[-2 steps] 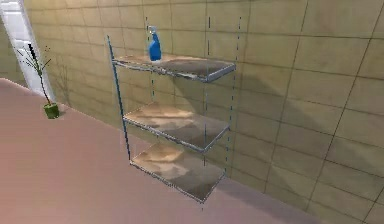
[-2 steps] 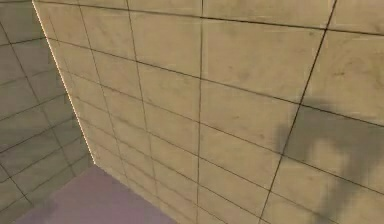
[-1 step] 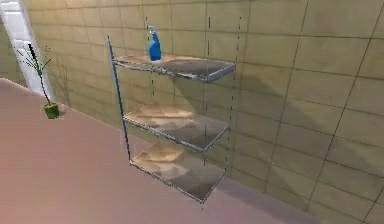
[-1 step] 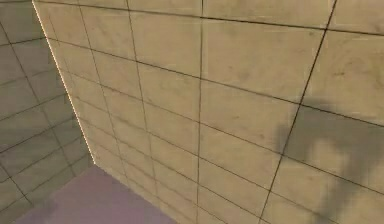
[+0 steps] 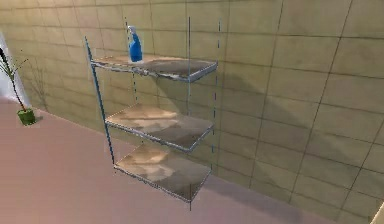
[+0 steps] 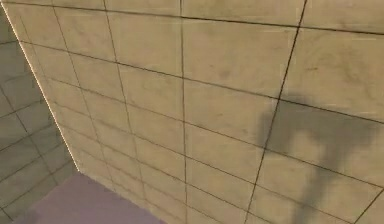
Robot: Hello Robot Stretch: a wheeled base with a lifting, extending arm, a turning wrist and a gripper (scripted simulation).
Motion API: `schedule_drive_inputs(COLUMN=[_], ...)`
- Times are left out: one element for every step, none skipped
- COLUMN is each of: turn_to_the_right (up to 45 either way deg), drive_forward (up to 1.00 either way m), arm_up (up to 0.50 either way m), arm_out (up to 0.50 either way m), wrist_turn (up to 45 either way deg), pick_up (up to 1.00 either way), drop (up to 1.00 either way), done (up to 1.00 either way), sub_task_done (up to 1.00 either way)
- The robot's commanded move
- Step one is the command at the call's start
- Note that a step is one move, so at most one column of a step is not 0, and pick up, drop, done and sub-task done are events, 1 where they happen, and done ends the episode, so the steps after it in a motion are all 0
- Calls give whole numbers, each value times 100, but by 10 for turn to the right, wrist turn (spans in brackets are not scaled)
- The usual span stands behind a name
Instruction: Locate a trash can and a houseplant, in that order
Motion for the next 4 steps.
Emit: schedule_drive_inputs(turn_to_the_right=[0,450,450,450], drive_forward=[35,0,0,0], arm_up=[0,0,0,0], arm_out=[0,0,0,0], wrist_turn=[0,0,0,0], pick_up=[0,0,0,0], drop=[0,0,0,0], done=[0,0,0,0], sub_task_done=[0,0,0,0])
